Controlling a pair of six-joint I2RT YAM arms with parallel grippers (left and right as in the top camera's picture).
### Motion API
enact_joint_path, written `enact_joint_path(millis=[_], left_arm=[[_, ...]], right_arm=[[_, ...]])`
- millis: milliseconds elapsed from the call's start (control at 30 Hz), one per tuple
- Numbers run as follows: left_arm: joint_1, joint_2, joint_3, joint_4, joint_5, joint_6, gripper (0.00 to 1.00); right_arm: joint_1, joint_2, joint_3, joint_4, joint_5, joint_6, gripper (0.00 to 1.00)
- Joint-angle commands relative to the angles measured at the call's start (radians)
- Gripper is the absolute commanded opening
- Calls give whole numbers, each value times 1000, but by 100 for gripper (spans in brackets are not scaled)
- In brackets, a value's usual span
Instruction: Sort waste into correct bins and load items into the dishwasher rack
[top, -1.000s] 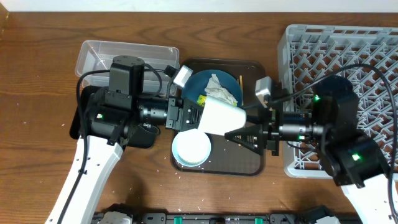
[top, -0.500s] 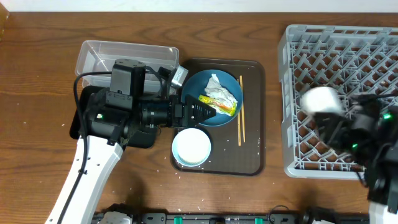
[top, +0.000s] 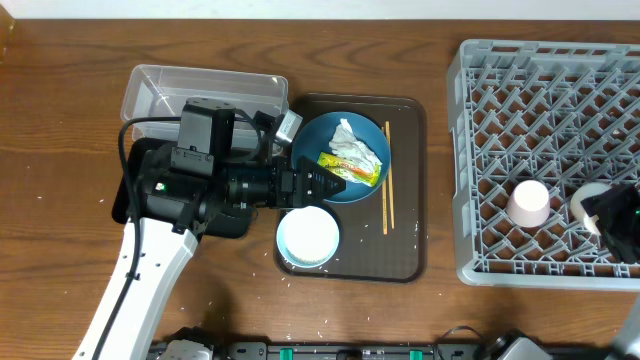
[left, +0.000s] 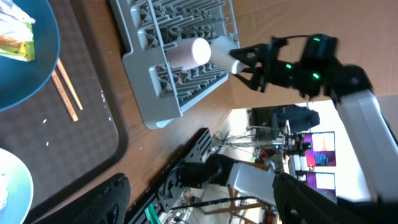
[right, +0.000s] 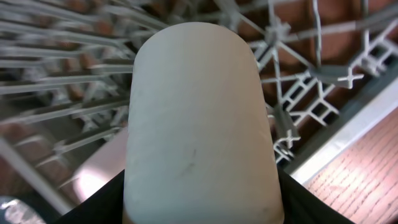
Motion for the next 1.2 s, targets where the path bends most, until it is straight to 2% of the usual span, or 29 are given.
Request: enact_joint_path(millis=[0, 133, 233, 367, 567, 700, 800, 933, 1167], left_arm=[[0, -4, 10, -2, -5, 29, 76], [0, -4, 10, -2, -5, 29, 77], [-6, -5, 10, -5, -5, 30, 76], [-37, -6, 10, -26, -50, 44, 77], [-121, -13, 10, -121, -294, 63, 77], [-206, -11, 8, -264, -697, 62, 77], [-290, -2, -35, -294, -892, 5, 76], [-411, 47, -127, -210, -990, -75, 74], [-575, 248, -177, -5, -1121, -88, 70]], right_arm=[[-24, 76, 10, 1, -6, 37, 40], [-28, 138, 10, 20, -30, 72, 60], [-29, 134, 21, 24, -137, 51, 66], [-28, 85, 80, -1, -293, -51, 70], [-2, -81, 135, -69, -351, -90, 75], [94, -214, 135, -104, -405, -150, 79], [179, -272, 135, -114, -398, -161, 83], [267, -304, 135, -114, -377, -160, 83], [303, -305, 135, -116, -376, -160, 83]])
